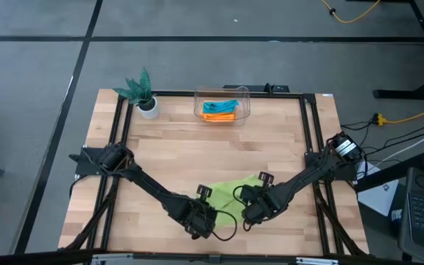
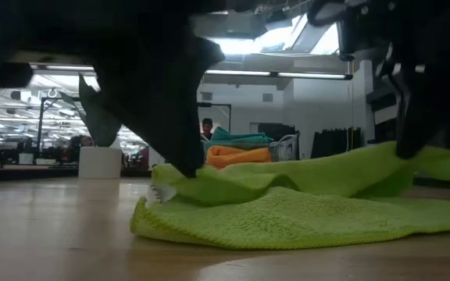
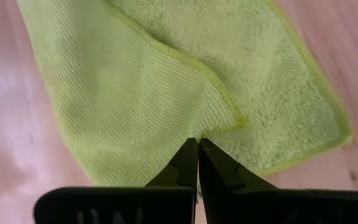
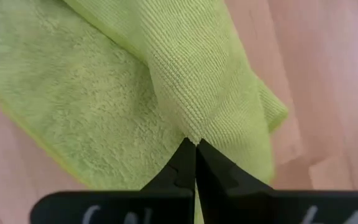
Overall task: Fold microfiber towels
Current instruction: Fold the green microfiber cloth
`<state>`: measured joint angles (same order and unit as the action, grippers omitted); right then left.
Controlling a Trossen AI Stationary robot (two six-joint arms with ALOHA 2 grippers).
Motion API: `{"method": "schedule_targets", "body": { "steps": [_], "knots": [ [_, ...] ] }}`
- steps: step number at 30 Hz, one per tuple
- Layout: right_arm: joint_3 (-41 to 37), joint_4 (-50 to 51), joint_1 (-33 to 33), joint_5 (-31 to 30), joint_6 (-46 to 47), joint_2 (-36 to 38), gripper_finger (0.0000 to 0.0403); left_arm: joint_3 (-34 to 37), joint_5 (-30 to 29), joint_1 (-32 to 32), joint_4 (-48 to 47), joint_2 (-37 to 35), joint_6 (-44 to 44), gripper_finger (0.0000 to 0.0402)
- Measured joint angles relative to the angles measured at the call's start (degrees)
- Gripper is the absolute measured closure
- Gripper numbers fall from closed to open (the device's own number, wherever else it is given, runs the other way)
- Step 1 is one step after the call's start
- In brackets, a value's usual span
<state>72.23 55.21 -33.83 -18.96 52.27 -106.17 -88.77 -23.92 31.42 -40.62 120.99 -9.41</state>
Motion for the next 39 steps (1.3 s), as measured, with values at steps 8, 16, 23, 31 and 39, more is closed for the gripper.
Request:
{"method": "schedule_targets", "body": {
  "steps": [8, 16, 23, 31, 39],
  "knots": [
    [1.51, 0.66, -1.83, 1.07, 1.66, 0.02, 0.0399, -3.63, -0.58, 2.74, -1.81, -0.07, -0.07, 0.0401],
    [1.51, 1.21, -4.6, 3.85, 5.49, 0.02, 0.0399, -4.09, -0.48, 6.3, -2.63, -0.05, -2.01, 0.0401],
    [1.51, 1.16, -6.33, 6.65, 6.03, 0.02, 0.0398, -4.07, -0.41, 7.48, -2.66, -0.02, -4.84, 0.0401],
    [1.51, -2.32, -6.6, 6.41, 5.83, 0.0, 0.0391, -4.07, 2.36, 7.35, -1.77, 0.02, -8.24, 0.0401],
    [1.51, -2.74, -6.62, 7.13, 5.84, 0.0, 0.0355, -4.03, 2.72, 6.92, -0.41, 0.04, -12.49, 0.0392]
  ]
}}
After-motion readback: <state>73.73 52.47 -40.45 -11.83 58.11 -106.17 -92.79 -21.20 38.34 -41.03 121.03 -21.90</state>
